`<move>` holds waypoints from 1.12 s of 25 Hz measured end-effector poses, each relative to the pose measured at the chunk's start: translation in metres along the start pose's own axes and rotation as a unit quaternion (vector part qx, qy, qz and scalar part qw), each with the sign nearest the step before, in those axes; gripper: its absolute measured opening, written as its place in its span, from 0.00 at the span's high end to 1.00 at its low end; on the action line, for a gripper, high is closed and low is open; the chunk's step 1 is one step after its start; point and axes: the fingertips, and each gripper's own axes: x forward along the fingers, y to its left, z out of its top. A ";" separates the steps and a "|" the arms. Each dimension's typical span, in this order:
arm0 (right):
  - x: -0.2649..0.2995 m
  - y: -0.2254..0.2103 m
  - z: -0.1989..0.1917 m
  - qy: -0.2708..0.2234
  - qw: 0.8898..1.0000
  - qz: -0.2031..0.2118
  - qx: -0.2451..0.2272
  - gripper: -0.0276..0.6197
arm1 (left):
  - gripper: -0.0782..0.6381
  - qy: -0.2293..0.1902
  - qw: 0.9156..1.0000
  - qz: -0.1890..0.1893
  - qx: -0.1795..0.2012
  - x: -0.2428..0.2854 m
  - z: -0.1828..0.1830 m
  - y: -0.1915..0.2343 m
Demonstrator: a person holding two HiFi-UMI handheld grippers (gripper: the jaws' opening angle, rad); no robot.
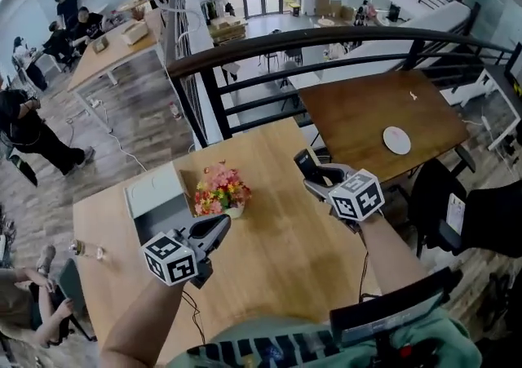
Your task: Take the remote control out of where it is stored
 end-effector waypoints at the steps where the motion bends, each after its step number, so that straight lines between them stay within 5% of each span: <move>1: 0.013 -0.013 -0.005 0.010 1.000 0.005 -0.002 0.67 | 0.89 0.016 1.000 0.000 0.002 0.019 -0.005 0.003; 13: 0.114 -0.127 -0.070 0.088 0.996 0.020 0.026 0.67 | 0.89 0.110 0.993 -0.012 -0.027 0.190 -0.039 0.043; 28: 0.229 -0.164 -0.113 0.170 0.984 0.035 0.032 0.67 | 0.89 0.122 0.991 0.003 -0.060 0.266 -0.070 0.112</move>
